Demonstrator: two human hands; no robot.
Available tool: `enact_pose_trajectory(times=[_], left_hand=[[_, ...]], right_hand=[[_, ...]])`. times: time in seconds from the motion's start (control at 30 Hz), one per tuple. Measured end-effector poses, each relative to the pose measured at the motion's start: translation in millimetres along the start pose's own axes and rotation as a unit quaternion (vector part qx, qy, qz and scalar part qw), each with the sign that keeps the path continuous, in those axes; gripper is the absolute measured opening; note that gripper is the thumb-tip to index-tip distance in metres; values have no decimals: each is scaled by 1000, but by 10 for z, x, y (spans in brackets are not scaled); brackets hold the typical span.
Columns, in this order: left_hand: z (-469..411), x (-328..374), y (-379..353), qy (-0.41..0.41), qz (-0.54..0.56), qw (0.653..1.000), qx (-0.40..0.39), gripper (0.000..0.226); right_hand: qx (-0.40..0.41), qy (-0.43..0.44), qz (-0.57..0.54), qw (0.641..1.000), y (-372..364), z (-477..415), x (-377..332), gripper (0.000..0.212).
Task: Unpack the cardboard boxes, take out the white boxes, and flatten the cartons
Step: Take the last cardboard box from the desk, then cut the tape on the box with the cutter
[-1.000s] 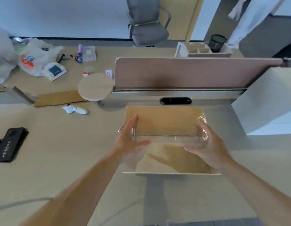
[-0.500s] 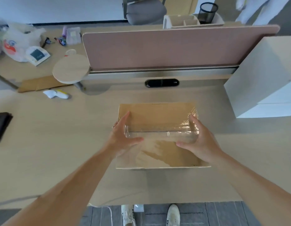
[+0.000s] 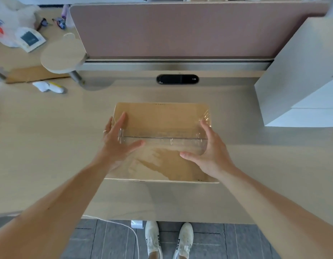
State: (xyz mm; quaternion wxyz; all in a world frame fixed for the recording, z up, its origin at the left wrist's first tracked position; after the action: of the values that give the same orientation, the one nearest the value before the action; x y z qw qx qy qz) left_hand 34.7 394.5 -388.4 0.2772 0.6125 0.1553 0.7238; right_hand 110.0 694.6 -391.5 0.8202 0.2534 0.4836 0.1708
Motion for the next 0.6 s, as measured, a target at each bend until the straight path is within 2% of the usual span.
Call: enact_pose_trajectory(times=[0.07, 0.13, 0.27, 0.33, 0.53, 0.6], left_hand=[[43, 63, -32, -25, -191, 981, 36, 104], [120, 260, -213, -117, -314, 942, 34, 99], [261, 664, -879, -265, -359, 895, -23, 86], [264, 741, -1085, -279, -381, 881, -25, 82], [240, 720, -1141, -280, -384, 880, -16, 77], [237, 725, -1152, -276, -384, 881, -15, 77]], right_hand=[[-17, 10, 14, 1000, 17, 0, -21, 119], [-13, 32, 27, 999, 86, 44, 13, 114], [35, 30, 17, 999, 357, 259, 433, 97], [39, 0, 24, 999, 532, 375, 820, 89], [67, -98, 121, 986, 1021, 604, 1913, 64], [37, -113, 180, 976, 1054, 670, 2096, 69]])
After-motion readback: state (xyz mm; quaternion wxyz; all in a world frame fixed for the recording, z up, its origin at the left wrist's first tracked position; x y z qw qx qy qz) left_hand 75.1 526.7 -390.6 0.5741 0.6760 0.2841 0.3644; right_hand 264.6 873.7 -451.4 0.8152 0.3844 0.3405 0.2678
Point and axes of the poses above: each hand's wrist, its own z-axis away from the middle knuckle, its own y-axis out of the back of the hand, x = y × z, the point moved 4 cm from there along -z, towards the middle knuckle, and after that the axes turned 8 degrees about -y, right-handed, at the moved point
